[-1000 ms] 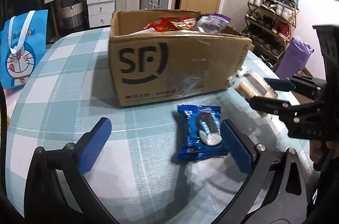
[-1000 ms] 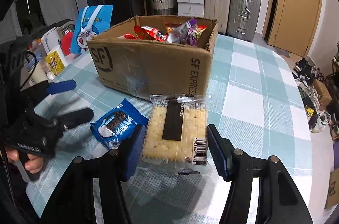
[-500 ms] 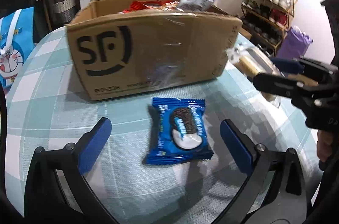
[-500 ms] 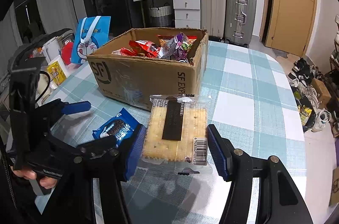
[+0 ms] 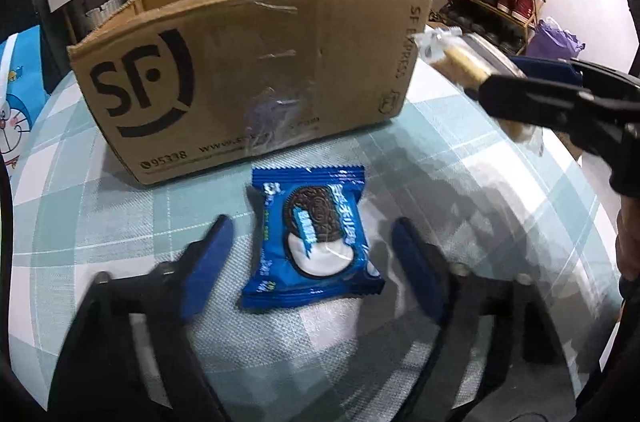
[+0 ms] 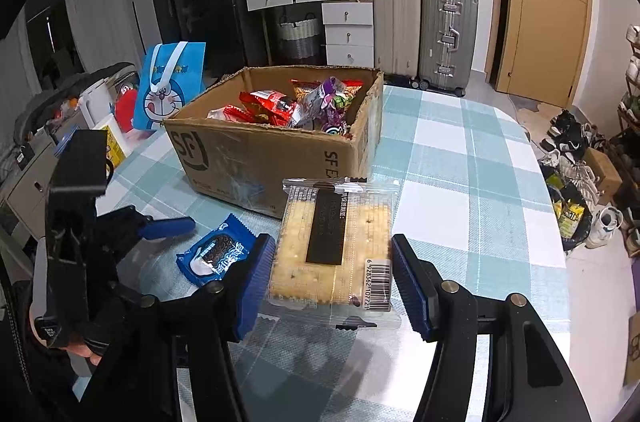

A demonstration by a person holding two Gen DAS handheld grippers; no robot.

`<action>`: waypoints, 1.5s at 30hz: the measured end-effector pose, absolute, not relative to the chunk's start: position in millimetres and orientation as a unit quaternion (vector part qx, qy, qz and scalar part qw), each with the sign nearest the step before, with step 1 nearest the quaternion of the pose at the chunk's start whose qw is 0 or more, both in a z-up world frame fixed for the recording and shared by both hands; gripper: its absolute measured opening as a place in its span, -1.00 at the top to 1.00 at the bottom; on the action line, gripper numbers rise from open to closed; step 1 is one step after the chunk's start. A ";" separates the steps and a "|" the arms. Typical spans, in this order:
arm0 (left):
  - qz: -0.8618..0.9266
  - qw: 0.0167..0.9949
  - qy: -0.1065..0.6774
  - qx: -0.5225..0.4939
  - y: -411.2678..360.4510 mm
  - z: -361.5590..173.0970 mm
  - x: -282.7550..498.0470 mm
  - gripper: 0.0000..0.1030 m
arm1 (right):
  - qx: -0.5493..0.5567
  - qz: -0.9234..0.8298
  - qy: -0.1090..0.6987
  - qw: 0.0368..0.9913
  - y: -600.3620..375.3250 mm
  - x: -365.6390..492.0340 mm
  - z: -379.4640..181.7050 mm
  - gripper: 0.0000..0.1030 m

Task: Organize snacks
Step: 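Grasp the blue Oreo packet with the left gripper while the right gripper grasps the clear cracker pack, then lift both held packs and carry them over the cardboard box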

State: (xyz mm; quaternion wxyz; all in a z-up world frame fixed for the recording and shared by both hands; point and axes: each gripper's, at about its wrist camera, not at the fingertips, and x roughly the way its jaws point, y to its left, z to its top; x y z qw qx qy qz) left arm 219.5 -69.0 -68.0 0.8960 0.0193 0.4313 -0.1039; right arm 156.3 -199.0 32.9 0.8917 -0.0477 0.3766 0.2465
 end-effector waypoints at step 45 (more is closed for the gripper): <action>-0.084 0.950 0.297 -0.054 25.3 61.6 156.2 0.17 | 0.001 0.272 0.305 0.913 -216.6 131.3 83.3 -0.16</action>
